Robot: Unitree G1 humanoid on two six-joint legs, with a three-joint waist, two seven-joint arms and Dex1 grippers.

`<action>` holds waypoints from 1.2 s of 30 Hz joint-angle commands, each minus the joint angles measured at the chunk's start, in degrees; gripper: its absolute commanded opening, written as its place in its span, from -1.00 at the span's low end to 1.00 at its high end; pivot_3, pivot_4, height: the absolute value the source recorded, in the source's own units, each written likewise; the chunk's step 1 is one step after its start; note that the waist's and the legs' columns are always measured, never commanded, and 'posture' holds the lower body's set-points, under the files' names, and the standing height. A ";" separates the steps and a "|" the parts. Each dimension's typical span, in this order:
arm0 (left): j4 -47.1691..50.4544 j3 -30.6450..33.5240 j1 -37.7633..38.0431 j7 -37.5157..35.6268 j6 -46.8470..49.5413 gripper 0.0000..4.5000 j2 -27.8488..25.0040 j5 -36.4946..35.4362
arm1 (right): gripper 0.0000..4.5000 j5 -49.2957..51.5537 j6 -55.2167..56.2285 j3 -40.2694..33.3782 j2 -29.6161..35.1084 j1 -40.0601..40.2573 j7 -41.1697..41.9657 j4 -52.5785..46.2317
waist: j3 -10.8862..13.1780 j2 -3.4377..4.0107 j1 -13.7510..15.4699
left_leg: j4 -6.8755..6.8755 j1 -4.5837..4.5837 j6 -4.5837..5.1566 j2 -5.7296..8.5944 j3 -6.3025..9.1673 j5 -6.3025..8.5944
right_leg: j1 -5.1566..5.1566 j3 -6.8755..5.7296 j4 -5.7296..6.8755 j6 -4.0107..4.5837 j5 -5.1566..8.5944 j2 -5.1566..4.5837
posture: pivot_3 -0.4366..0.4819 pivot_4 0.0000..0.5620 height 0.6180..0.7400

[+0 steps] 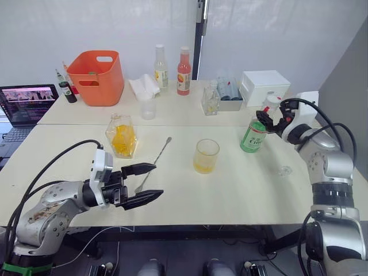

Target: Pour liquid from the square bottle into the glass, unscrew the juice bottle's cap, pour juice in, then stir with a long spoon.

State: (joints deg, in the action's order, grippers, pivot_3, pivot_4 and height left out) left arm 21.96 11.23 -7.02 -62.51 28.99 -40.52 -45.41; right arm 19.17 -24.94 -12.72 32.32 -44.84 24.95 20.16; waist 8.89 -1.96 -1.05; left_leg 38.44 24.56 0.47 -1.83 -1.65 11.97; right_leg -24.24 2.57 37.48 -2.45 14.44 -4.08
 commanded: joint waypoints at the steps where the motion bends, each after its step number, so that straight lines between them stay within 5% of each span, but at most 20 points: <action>1: 2.10 -0.21 -2.14 1.86 1.09 0.99 0.51 -1.72 | 1.00 -0.90 3.16 -0.09 0.32 -2.60 1.42 1.79 | 0.00 0.00 0.01 | 0.00 0.00 0.00 0.00 0.00 0.00 | 0.00 0.00 -0.01 0.00 0.00 0.00 | -0.05 -0.47 0.59; 6: 3.07 -1.21 -3.39 3.92 2.09 0.99 1.58 -1.98 | 1.00 -1.48 5.03 0.13 -0.48 -3.70 2.19 4.81 | 0.00 0.00 0.16 | 0.00 0.01 0.00 0.01 0.00 0.00 | 0.02 0.00 -0.03 0.00 0.00 -0.05 | -0.05 -0.47 0.59; 16: 4.40 -0.53 -3.99 5.43 3.90 1.00 1.05 -3.59 | -0.37 -1.63 6.70 -0.90 -0.61 -4.94 2.70 7.40 | 0.01 0.02 0.05 | -0.02 0.01 0.00 0.01 0.01 0.00 | 0.00 0.00 -0.04 0.00 0.00 -0.01 | -0.05 -0.47 0.59; 25: 3.76 -1.13 -5.36 5.81 4.33 1.00 1.28 -3.37 | -0.39 -0.68 4.97 -1.57 0.07 -3.56 2.94 3.21 | 0.04 0.05 0.07 | -0.02 0.02 -0.01 0.02 0.01 0.00 | 0.00 0.00 -0.04 0.00 0.00 -0.02 | -0.05 -0.47 0.59; 36: 0.45 -1.83 -8.20 3.65 4.39 1.00 0.64 -2.66 | -0.39 14.28 -16.07 -9.75 6.81 12.92 4.89 -35.15 | 0.19 0.30 0.60 | -0.16 0.15 0.00 0.01 0.07 0.00 | -0.03 -0.05 -0.29 -0.03 -0.01 -0.08 | -0.05 -0.47 0.59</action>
State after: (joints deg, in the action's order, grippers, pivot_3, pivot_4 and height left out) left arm 21.83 9.09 -14.36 -57.87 33.81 -39.16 -47.74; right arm 28.60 -38.78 -18.69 37.69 -31.48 29.37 -6.67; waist 9.08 -1.66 -0.45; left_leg 38.28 24.70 0.48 -1.82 -1.58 11.97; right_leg -24.26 2.51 37.19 -2.48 14.43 -4.17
